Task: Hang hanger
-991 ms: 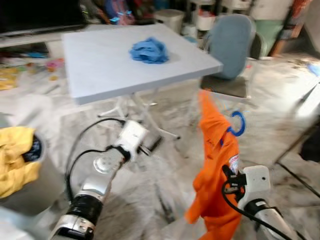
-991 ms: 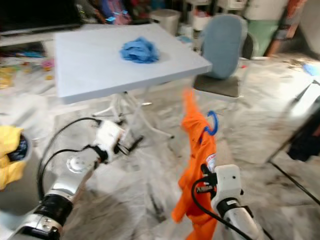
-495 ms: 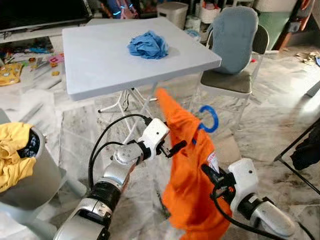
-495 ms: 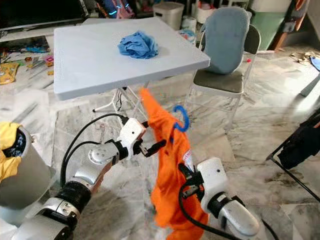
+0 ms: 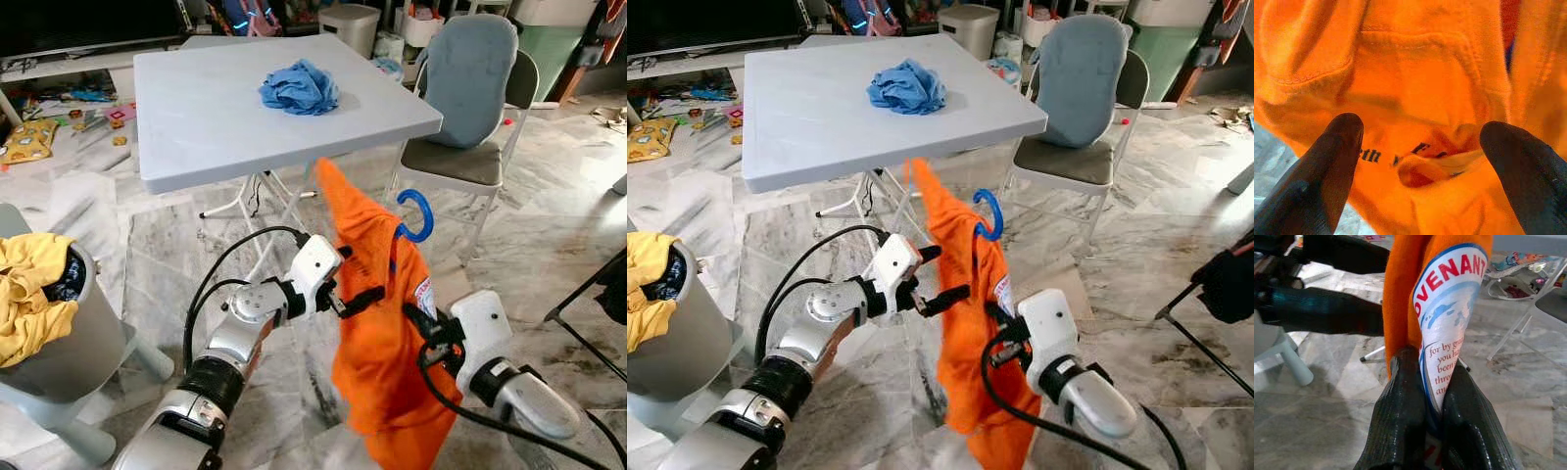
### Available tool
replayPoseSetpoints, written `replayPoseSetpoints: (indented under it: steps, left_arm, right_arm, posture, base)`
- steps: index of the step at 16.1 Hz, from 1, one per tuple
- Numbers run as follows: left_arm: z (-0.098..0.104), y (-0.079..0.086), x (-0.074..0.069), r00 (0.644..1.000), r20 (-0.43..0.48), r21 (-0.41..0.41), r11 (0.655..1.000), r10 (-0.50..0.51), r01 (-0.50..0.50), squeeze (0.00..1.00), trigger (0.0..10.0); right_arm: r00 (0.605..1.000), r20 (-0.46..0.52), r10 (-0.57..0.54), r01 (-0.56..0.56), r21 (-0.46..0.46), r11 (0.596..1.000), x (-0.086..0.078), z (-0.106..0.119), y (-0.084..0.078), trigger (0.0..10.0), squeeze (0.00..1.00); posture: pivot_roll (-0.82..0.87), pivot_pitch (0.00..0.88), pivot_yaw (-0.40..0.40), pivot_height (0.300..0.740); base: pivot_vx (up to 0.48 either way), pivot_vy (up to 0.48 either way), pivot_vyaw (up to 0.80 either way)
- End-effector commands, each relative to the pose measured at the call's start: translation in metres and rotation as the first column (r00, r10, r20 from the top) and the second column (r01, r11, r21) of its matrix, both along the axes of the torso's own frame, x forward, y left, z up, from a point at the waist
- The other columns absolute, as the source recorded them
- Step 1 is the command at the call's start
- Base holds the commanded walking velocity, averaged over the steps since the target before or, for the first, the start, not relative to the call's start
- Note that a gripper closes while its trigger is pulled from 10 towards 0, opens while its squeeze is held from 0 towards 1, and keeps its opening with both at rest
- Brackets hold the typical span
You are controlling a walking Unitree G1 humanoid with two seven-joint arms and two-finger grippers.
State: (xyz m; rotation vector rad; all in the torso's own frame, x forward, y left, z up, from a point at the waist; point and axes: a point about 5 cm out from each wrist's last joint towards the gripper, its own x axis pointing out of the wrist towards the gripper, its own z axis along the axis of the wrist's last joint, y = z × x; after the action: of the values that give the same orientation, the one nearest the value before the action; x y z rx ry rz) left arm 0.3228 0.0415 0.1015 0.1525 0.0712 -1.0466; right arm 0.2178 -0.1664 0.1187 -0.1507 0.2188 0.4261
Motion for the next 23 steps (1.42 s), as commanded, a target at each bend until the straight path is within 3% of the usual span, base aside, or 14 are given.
replayPoseSetpoints:
  steps: [1,9,10,11,12,16,23]
  left_arm:
    - [0.003,0.0,-0.001,1.0,0.02,0.005,1.0,-0.018,0.018,0.0,10.0]
    - [0.006,-0.001,-0.003,0.999,0.009,-0.038,0.998,-0.039,0.04,0.0,10.0]
    - [0.006,-0.001,-0.002,0.999,0.016,-0.038,0.999,-0.035,0.035,0.0,4.0]
    - [0.007,0.0,-0.001,0.999,0.03,-0.033,0.999,-0.031,0.032,0.0,2.8]
    - [0.007,0.002,0.001,0.999,0.036,-0.028,0.999,-0.017,0.018,0.0,0.0]
    - [0.007,0.009,0.006,0.998,0.064,0.01,1.0,0.018,-0.019,0.0,0.0]
    - [0.005,0.017,0.009,0.992,0.126,0.073,0.997,0.024,-0.033,0.0,0.0]
  right_arm:
    - [0.999,0.042,0.01,-0.011,0.004,1.0,0.003,0.007,0.002,10.0,0.0]
    - [0.995,-0.002,0.101,-0.101,0.024,0.995,-0.006,0.004,0.012,10.0,0.0]
    - [0.99,-0.015,0.137,-0.136,0.025,0.99,-0.012,0.004,0.014,10.0,0.0]
    - [0.988,-0.024,0.15,-0.15,0.025,0.988,-0.015,0.004,0.014,10.0,0.0]
    - [0.987,-0.034,0.158,-0.157,0.017,0.987,-0.019,0.003,0.011,10.0,0.0]
    - [0.987,-0.061,0.147,-0.147,-0.011,0.989,-0.027,0.006,-0.009,10.0,0.0]
    - [0.965,-0.134,0.227,-0.231,-0.017,0.973,-0.038,0.001,-0.011,10.0,0.0]
  posture:
    - [-0.04,0.0,-0.02,0.74]
    - [-0.04,0.0,-0.022,0.74]
    - [-0.04,0.0,-0.021,0.74]
    - [-0.04,0.0,-0.021,0.74]
    - [-0.04,0.0,-0.02,0.74]
    - [-0.05,0.0,-0.015,0.74]
    - [-0.04,0.0,-0.014,0.74]
  base:
    - [0.0,0.0,0.0]
    - [0.0,0.0,0.0]
    - [0.0,0.0,0.0]
    - [0.0,0.0,0.0]
    - [0.0,0.0,0.0]
    - [0.0,0.0,0.0]
    - [0.0,0.0,0.0]
